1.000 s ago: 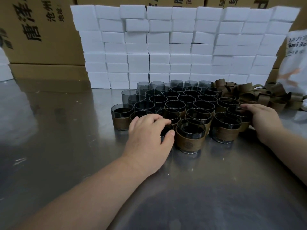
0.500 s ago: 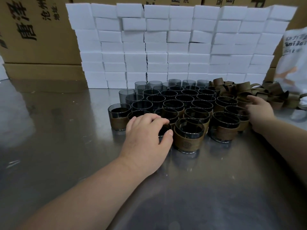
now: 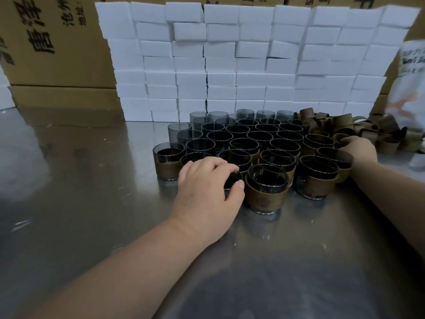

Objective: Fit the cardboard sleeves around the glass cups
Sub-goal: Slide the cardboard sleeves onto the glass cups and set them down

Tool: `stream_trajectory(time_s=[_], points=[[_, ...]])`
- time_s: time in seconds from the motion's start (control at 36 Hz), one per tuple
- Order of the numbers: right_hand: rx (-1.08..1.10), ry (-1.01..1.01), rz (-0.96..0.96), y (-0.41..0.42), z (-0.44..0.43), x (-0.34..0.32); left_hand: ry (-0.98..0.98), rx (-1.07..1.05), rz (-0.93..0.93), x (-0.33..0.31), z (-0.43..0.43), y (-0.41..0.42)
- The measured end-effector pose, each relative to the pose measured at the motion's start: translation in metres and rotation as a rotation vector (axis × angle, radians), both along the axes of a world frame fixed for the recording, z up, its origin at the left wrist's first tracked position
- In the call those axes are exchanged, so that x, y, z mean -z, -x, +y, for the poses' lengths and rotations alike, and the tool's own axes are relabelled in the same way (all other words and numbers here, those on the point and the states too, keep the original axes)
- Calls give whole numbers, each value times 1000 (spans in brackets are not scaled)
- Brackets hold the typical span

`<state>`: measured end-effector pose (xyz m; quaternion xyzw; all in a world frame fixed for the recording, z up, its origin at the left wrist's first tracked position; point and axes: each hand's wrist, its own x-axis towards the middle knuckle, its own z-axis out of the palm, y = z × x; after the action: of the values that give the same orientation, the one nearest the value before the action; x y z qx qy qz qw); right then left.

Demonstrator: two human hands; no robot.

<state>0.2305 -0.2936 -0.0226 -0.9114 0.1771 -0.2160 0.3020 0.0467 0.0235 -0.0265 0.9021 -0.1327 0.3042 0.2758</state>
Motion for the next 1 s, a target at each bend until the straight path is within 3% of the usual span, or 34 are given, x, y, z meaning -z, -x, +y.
stream_trajectory(time_s=[0.22, 0.44, 0.61, 0.78, 0.89, 1.0], points=[[9, -221, -172, 11, 5, 1, -12, -2, -21, 1, 1, -1], [6, -737, -417, 17, 4, 1, -13, -1, -13, 0, -1, -1], [-52, -789, -418, 21, 11, 0, -7, 4, -12, 0, 0, -1], [0, -1008, -452, 28, 15, -16, -17, -6, -8, 0, 0, -1], [-44, -844, -496, 36, 28, -41, -17, -5, -11, 0, 0, -1], [-297, -356, -517, 50, 58, -67, -14, -4, -10, 0, 0, -2]])
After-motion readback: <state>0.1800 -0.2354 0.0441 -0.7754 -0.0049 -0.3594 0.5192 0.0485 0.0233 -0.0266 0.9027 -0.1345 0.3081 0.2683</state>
